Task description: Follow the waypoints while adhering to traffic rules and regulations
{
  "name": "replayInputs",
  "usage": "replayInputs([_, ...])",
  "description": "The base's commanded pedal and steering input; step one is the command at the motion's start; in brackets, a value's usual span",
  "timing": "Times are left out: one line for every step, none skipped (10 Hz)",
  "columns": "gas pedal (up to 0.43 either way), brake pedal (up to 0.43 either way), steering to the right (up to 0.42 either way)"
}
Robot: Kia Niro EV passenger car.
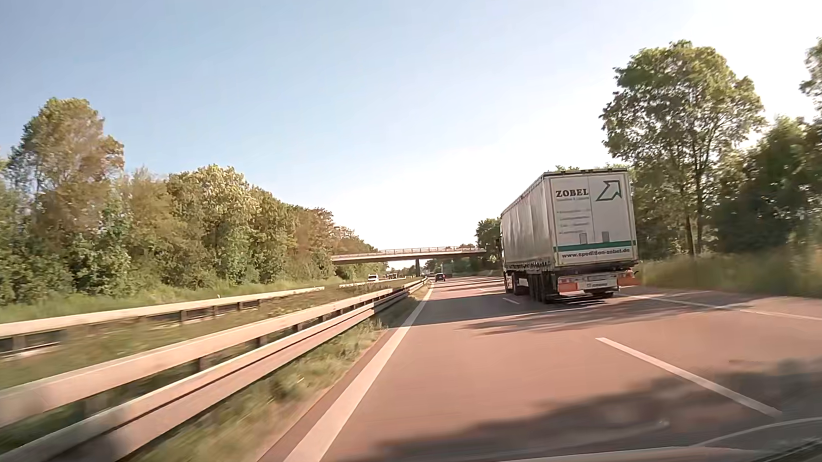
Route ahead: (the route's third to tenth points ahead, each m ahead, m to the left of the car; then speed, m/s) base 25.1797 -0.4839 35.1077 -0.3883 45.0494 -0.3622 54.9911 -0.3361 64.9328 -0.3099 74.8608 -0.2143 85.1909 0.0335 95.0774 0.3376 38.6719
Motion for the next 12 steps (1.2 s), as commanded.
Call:
replayInputs([0.441, 0.012, -0.002])
replayInputs([0.441, 0.012, -0.002])
replayInputs([0.441, 0.012, -0.002])
replayInputs([0.441, 0.012, -0.002])
replayInputs([0.441, 0.012, -0.003])
replayInputs([0.441, 0.012, -0.002])
replayInputs([0.441, 0.012, -0.003])
replayInputs([0.441, 0.012, -0.001])
replayInputs([0.441, 0.012, 0.002])
replayInputs([0.441, 0.012, 0.002])
replayInputs([0.441, 0.012, 0.000])
replayInputs([0.441, 0.012, -0.004])
